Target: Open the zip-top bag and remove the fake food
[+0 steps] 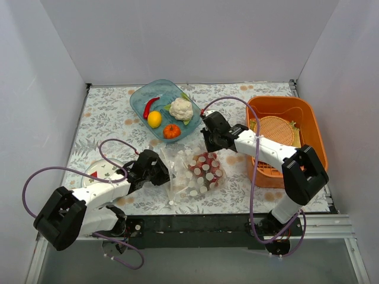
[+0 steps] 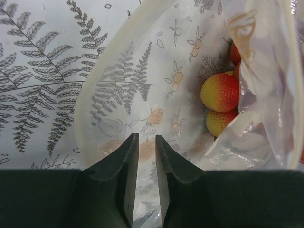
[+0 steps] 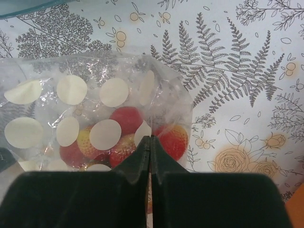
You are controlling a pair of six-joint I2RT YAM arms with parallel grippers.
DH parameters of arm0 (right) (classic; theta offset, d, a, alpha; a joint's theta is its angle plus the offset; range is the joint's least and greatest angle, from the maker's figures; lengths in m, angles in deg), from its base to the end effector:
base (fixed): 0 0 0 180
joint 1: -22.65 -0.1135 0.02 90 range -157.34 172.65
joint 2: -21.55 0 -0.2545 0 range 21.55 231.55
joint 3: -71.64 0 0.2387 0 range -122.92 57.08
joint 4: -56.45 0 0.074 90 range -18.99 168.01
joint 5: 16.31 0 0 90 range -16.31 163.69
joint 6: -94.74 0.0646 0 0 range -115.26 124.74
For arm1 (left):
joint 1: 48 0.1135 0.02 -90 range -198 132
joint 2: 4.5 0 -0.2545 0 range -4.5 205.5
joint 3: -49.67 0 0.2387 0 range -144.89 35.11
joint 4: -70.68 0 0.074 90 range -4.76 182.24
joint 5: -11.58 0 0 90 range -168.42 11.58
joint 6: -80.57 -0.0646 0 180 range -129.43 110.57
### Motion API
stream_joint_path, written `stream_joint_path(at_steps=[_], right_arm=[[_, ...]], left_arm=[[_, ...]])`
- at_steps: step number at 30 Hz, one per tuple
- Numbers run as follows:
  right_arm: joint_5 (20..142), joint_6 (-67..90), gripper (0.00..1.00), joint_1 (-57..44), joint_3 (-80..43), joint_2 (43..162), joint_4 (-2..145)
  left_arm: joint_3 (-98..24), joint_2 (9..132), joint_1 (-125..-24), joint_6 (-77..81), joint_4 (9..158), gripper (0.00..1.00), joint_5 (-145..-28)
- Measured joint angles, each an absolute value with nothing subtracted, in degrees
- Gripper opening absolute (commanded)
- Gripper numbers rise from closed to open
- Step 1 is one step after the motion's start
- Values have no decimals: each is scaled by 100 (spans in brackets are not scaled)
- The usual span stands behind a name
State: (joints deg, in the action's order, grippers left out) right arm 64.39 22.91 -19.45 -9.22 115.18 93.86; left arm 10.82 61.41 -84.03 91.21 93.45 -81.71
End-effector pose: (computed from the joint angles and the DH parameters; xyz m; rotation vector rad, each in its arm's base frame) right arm 0.2720 0.2317 0.2089 -0.4371 2.4107 0.2730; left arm 0.1741 -0.1312 0.1314 -1.4571 2.3589 -0.9715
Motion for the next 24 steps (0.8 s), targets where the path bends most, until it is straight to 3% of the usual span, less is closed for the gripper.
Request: stream_joint_path(at_steps=[7, 20, 24], right_arm=[[6336, 2302, 1, -1967, -1287, 11524, 9636], [6192, 2289, 1, -2111, -2048, 11072, 10132], [6063, 2252, 1, -2186, -2118, 11041, 10149]], left_arm=[[1324, 6267, -8610, 9423, 8967, 0, -8097], [1482, 6442, -8921, 9733, 8748, 0, -7773], [1482, 6394, -8993, 9712, 8781, 8, -7729]])
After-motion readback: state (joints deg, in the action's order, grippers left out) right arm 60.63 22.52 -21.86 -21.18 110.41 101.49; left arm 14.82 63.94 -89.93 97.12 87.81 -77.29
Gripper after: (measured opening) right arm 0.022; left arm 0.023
